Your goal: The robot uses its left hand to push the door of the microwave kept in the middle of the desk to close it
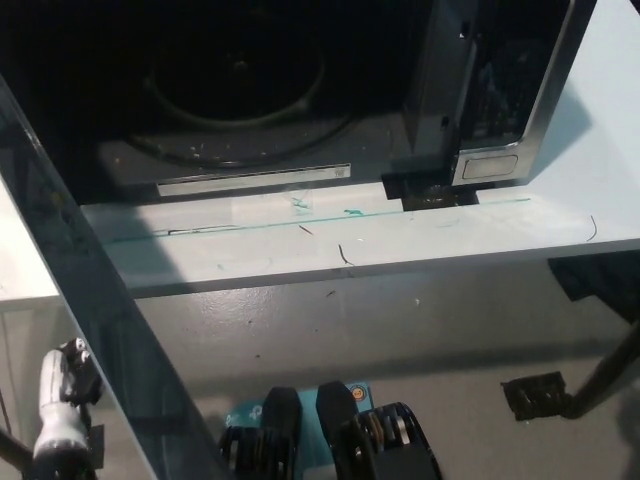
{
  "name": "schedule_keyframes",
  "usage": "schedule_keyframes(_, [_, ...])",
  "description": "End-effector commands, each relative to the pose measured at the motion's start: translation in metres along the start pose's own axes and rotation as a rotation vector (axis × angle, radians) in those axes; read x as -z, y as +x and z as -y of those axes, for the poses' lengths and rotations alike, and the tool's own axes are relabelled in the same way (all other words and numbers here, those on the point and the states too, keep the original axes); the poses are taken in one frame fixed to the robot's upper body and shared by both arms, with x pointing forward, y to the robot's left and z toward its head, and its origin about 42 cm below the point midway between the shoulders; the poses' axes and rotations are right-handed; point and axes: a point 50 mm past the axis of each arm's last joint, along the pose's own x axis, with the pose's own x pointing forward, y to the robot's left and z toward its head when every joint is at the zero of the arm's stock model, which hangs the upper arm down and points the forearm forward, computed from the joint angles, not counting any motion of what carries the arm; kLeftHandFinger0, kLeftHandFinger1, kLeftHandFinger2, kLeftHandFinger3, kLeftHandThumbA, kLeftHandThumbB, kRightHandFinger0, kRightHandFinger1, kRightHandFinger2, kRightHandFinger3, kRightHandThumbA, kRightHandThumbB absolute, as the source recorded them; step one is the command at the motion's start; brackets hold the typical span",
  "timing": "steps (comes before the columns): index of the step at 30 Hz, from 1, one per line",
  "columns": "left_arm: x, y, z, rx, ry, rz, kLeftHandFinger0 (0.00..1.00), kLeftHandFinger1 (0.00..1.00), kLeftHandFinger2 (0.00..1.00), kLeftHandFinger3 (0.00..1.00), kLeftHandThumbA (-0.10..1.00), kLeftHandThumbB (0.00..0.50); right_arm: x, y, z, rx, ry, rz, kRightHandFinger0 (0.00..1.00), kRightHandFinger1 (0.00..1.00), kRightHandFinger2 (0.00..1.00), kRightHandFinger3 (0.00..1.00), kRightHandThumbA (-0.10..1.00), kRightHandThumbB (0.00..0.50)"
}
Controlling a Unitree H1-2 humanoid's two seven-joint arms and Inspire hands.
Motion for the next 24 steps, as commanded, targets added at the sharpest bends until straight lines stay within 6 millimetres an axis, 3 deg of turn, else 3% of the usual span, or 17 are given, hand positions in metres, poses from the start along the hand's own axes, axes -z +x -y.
schedule_keyframes(1, [-0.002, -0.041, -0.012, -0.06, -0.077, 0.077, 0.0, 0.01, 0.16, 0.33, -0.1, 0.073, -0.023, 0.01, 0.012, 0.043, 0.04, 0.08, 0.56, 0.54, 0.54, 0.59, -0.04, 0.112])
schedule_keyframes(2, [-0.003, -0.045, -0.015, -0.064, -0.094, 0.092, 0.0, 0.0, 0.12, 0.28, -0.1, 0.113, -0.024, 0.01, 0.013, 0.041, 0.048, 0.082, 0.54, 0.52, 0.52, 0.58, -0.05, 0.113])
schedule_keyframes(4, [-0.007, -0.057, -0.024, -0.079, -0.09, 0.167, 0.0, 0.0, 0.06, 0.23, -0.1, 0.122, -0.024, 0.011, 0.014, 0.045, 0.059, 0.076, 0.52, 0.5, 0.51, 0.59, -0.06, 0.117])
schedule_keyframes(6, [-0.012, -0.072, -0.034, -0.105, -0.033, 0.24, 0.0, 0.0, 0.1, 0.22, -0.1, 0.104, -0.023, 0.01, 0.015, 0.048, 0.056, 0.075, 0.53, 0.52, 0.53, 0.6, -0.06, 0.117])
schedule_keyframes(8, [-0.022, -0.087, -0.043, -0.132, -0.022, 0.26, 0.0, 0.0, 0.08, 0.18, -0.1, 0.139, -0.022, 0.011, 0.016, 0.04, 0.035, 0.072, 0.57, 0.55, 0.57, 0.6, -0.01, 0.116])
schedule_keyframes(9, [-0.038, -0.105, -0.05, -0.124, 0.057, 0.283, 0.03, 0.03, 0.12, 0.18, -0.06, 0.112, -0.022, 0.01, 0.016, 0.037, -0.005, 0.069, 0.61, 0.61, 0.63, 0.61, 0.05, 0.128])
schedule_keyframes(10, [-0.041, -0.108, -0.052, -0.116, 0.06, 0.285, 0.04, 0.03, 0.13, 0.18, -0.03, 0.112, -0.022, 0.01, 0.016, 0.037, -0.012, 0.07, 0.62, 0.61, 0.64, 0.61, 0.06, 0.13])
schedule_keyframes(11, [-0.05, -0.115, -0.067, -0.007, 0.18, 0.381, 0.06, 0.06, 0.18, 0.32, -0.01, 0.01, -0.023, 0.009, 0.016, 0.039, -0.025, 0.079, 0.62, 0.62, 0.63, 0.6, 0.03, 0.123])
schedule_keyframes(12, [-0.054, -0.113, -0.072, 0.051, 0.234, 0.446, 0.06, 0.07, 0.2, 0.36, 0.0, 0.0, -0.023, 0.008, 0.018, 0.042, -0.026, 0.09, 0.62, 0.61, 0.63, 0.6, 0.02, 0.118])
schedule_keyframes(13, [-0.057, -0.112, -0.073, 0.035, 0.208, 0.49, 0.01, 0.01, 0.08, 0.3, -0.01, 0.063, -0.022, 0.008, 0.018, 0.039, -0.027, 0.092, 0.61, 0.61, 0.63, 0.61, 0.0, 0.1])
schedule_keyframes(14, [-0.06, -0.112, -0.074, 0.014, 0.176, 0.543, 0.0, 0.0, 0.04, 0.28, -0.02, 0.076, -0.021, 0.008, 0.019, 0.035, -0.03, 0.093, 0.6, 0.6, 0.62, 0.61, -0.01, 0.1])
schedule_keyframes(16, [-0.086, -0.111, -0.062, -0.007, 0.171, 0.704, 0.0, 0.0, 0.0, 0.23, -0.1, 0.062, -0.017, 0.006, 0.021, 0.015, -0.018, 0.094, 0.58, 0.57, 0.59, 0.62, -0.03, 0.076])
schedule_keyframes(17, [-0.09, -0.111, -0.06, -0.013, 0.176, 0.72, 0.0, 0.0, 0.0, 0.22, -0.1, 0.066, -0.017, 0.006, 0.021, 0.015, -0.015, 0.093, 0.57, 0.56, 0.59, 0.62, -0.04, 0.074])
schedule_keyframes(18, [-0.094, -0.111, -0.058, -0.011, 0.177, 0.734, 0.0, 0.0, 0.01, 0.22, -0.08, 0.064, -0.017, 0.006, 0.021, 0.018, -0.005, 0.089, 0.49, 0.51, 0.55, 0.61, -0.06, 0.095])
schedule_keyframes(19, [-0.12, -0.112, -0.044, 0.03, 0.118, 0.83, 0.0, 0.0, 0.02, 0.24, -0.07, 0.071, -0.016, 0.006, 0.021, 0.026, 0.007, 0.086, 0.49, 0.5, 0.52, 0.57, -0.07, 0.112])
schedule_keyframes(21, [-0.135, -0.114, -0.037, 0.056, 0.11, 0.885, 0.0, 0.0, 0.04, 0.24, -0.02, 0.074, -0.015, 0.005, 0.018, 0.034, 0.031, 0.078, 0.47, 0.48, 0.49, 0.55, -0.1, 0.138])
schedule_keyframes(24, [-0.164, -0.118, -0.018, 0.16, 0.075, 0.963, 0.0, 0.0, 0.04, 0.23, -0.01, 0.064, -0.014, 0.005, 0.02, 0.038, 0.018, 0.077, 0.44, 0.45, 0.48, 0.54, -0.1, 0.137])
